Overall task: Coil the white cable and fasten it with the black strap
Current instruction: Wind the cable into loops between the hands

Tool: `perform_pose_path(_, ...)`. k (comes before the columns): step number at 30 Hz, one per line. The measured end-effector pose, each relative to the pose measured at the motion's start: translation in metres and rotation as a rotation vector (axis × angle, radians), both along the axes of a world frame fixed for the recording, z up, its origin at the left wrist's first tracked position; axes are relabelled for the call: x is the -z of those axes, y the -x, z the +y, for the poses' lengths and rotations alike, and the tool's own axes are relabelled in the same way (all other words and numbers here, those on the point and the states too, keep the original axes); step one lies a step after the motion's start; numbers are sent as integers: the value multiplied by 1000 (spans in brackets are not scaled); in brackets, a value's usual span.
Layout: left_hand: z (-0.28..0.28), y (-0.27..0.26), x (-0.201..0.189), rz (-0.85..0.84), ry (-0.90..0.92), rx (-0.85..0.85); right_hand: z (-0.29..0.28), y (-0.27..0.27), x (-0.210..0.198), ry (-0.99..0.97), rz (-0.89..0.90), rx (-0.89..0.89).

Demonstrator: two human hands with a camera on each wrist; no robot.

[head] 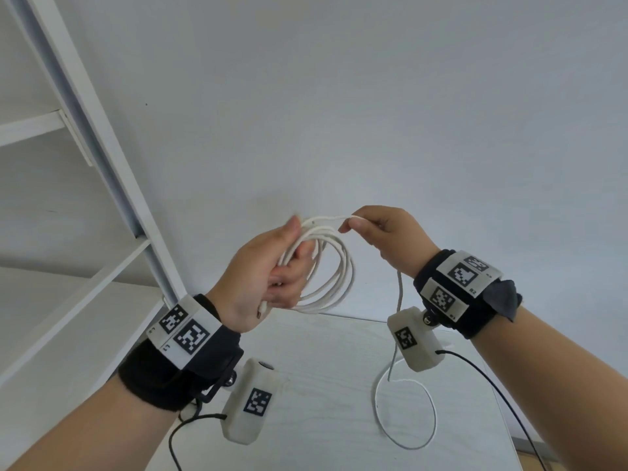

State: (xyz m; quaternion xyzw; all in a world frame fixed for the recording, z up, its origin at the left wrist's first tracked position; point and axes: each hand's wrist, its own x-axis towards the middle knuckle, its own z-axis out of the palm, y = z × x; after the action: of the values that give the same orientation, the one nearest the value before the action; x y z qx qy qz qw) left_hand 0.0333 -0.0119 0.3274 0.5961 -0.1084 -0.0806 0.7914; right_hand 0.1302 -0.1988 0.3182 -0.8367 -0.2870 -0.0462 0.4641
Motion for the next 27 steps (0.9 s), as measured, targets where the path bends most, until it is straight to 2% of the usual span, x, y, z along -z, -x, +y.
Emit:
perform_pose_path(3,8,-2,-9,14,161,-3,-4,-1,16,-103,213,-49)
perform_pose_path(5,16,-4,-15,-15,227,-24,-9,-2,27,-114,282,-36)
perform_pose_path(12,48,-18,-36,-108,392,-236,-28,-1,52,-63,316,12)
perform_pose_path(15,67,-27,-42,-133,434,-330,-38,2,61,-123,325,75)
perform_pose_path(19,71,-37,-34,-90,294,-407,-41,8,66,-112,263,80)
perform_pose_path(24,52,-44,-17,-63,58,-446,-32,18,65,190,114,46)
perform_pose_path(27,38,-44,-6,-100,-160,-471,-24,28,54,262,91,-9)
